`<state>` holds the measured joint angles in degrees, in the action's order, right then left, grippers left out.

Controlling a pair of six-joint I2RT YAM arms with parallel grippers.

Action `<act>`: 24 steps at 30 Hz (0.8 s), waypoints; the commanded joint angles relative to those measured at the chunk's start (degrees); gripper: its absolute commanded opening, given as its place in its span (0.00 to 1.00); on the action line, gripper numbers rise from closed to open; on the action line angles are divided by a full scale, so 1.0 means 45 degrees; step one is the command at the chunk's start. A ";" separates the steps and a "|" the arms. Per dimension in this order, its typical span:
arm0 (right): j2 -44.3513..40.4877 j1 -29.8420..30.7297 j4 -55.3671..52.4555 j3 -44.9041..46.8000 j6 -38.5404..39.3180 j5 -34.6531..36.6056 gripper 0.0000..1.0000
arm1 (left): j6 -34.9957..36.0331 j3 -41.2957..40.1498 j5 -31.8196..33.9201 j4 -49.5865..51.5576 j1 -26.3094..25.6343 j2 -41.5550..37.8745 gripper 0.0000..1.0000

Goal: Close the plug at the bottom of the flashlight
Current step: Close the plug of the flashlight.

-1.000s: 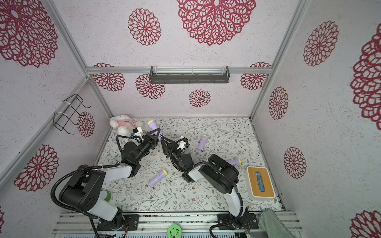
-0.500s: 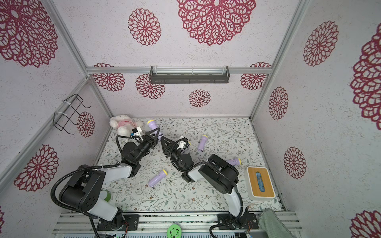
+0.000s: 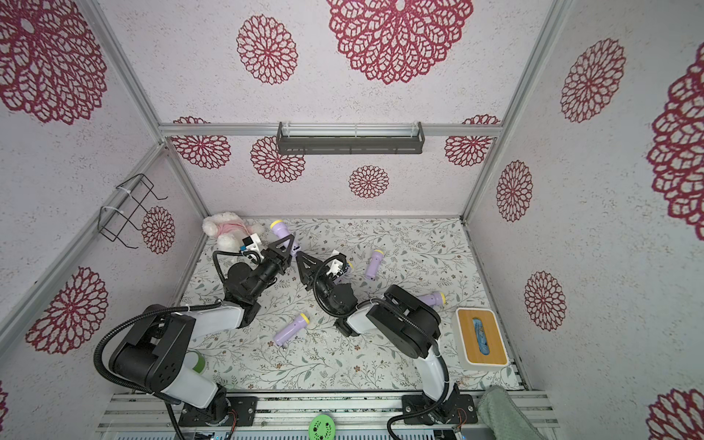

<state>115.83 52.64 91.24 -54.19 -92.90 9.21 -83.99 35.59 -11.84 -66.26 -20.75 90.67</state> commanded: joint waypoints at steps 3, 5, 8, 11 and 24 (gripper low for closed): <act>0.0022 -0.0136 0.1030 -0.0749 0.0294 -0.0190 0.28 | 0.0006 -0.0058 -0.1395 -0.0455 -0.0699 0.0004 0.00; 0.0025 -0.0165 0.0970 -0.0769 0.0276 -0.0245 0.28 | 0.0011 -0.0039 -0.1416 -0.0462 -0.0711 0.0008 0.00; 0.0031 -0.0180 0.0862 -0.0826 0.0296 -0.0344 0.28 | 0.0010 -0.0034 -0.1468 -0.0452 -0.0721 0.0007 0.00; 0.0073 -0.0188 0.0884 -0.0915 0.0294 -0.0412 0.27 | 0.0045 -0.0001 -0.1501 -0.0472 -0.0776 0.0007 0.00; 0.0214 -0.0219 0.0925 -0.1064 0.0211 -0.0426 0.29 | 0.0226 0.0071 -0.1664 -0.0450 -0.0974 -0.0072 0.00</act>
<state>116.64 52.21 91.59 -55.53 -92.60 8.19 -82.91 35.64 -10.50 -67.00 -20.86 90.67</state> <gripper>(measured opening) 0.292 0.406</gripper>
